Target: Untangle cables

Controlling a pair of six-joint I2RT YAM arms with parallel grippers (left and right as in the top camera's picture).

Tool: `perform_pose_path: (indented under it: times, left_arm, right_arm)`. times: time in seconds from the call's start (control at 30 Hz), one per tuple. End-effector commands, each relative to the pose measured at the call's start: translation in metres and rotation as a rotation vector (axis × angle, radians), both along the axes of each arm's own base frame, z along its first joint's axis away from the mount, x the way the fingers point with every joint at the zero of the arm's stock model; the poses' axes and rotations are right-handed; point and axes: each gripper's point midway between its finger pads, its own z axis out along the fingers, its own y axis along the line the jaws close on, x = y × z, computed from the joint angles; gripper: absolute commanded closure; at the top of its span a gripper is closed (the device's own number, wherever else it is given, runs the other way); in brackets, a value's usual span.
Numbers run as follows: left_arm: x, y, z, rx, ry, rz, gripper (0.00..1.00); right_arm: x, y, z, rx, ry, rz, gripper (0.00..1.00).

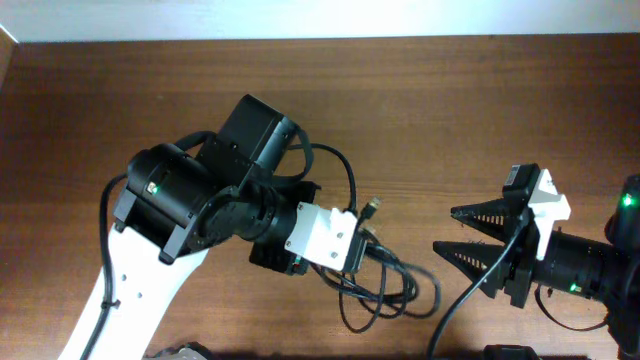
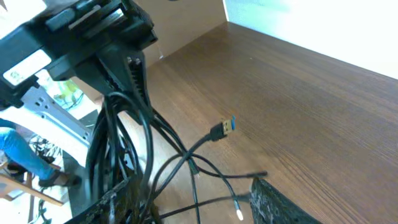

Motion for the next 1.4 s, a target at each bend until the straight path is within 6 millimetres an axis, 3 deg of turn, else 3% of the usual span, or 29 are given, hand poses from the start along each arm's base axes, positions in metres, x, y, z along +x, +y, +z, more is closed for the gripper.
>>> perform_pose_path:
  times: [0.0, 0.27, 0.4, 0.5, 0.97, 1.37]
  left_arm:
    - [-0.001, -0.011, 0.013, -0.094, -0.123, -0.157, 1.0]
    - [0.021, -0.041, 0.046, -0.282, -0.273, -0.202, 0.99]
    - [0.015, -0.051, 0.062, -0.386, -0.279, -0.252, 0.94]
    - [0.007, -0.054, 0.069, -0.433, -0.254, -0.281, 1.0]
    - [0.022, -0.066, 0.053, -0.415, -0.171, -0.255, 1.0]
    - [0.024, -0.072, 0.065, -0.471, -0.152, -0.24, 1.0]
  right_arm:
    - [-0.006, 0.003, 0.011, 0.021, -0.039, 0.028, 0.45]
    - [-0.012, 0.005, 0.009, 0.058, 0.048, 0.023, 0.45]
    - [-0.015, 0.007, 0.011, 0.076, 0.052, 0.042, 0.45]
    - [-0.015, 0.007, 0.011, 0.076, 0.054, 0.042, 0.45]
    - [-0.016, 0.007, 0.009, 0.083, 0.089, 0.031, 0.44]
    - [-0.021, 0.009, 0.01, 0.105, 0.107, 0.053, 0.44]
